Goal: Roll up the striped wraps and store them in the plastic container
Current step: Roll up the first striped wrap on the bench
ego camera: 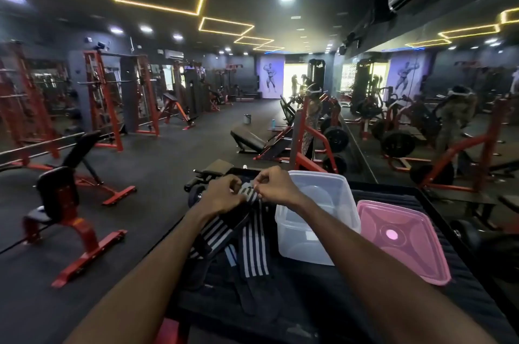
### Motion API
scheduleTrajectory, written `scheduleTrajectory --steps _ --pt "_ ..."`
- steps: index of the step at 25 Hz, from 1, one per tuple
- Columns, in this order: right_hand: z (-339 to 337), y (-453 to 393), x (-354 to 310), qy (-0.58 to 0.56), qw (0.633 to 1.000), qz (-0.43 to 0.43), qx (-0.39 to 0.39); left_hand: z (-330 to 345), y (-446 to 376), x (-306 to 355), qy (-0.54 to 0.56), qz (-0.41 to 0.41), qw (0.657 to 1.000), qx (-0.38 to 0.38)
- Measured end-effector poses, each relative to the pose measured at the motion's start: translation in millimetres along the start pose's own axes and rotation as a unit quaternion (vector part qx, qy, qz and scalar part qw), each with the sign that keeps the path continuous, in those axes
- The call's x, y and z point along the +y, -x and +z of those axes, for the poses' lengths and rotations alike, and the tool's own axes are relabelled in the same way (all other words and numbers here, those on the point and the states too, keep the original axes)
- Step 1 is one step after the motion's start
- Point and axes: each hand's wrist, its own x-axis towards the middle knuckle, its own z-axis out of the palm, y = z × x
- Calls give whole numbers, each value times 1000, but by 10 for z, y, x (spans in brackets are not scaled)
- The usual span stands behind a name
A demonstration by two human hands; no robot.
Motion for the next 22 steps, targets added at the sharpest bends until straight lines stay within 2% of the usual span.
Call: scheduleTrajectory --steps 2,3,8,11,14,18,22 --pt "79 -57 -25 71 997 19 -21 -22 33 -31 -66 19 995 -67" --pt "128 -94 -29 96 994 37 -32 -11 25 -82 -80 30 994 -75" --pt "335 -150 -126 129 982 124 -59 -23 -29 -219 -12 18 998 -54" --pt "425 -131 -126 13 979 199 -32 -56 -49 -195 97 -11 995 -33" --pt "479 -126 -131 -192 945 264 12 -146 -65 -234 224 -43 973 -43" --pt "399 -164 -245 -355 893 265 76 -254 -33 -254 334 -116 935 -39" --pt "312 -57 -392 -456 854 243 64 -258 -41 -243 446 -206 864 -108"
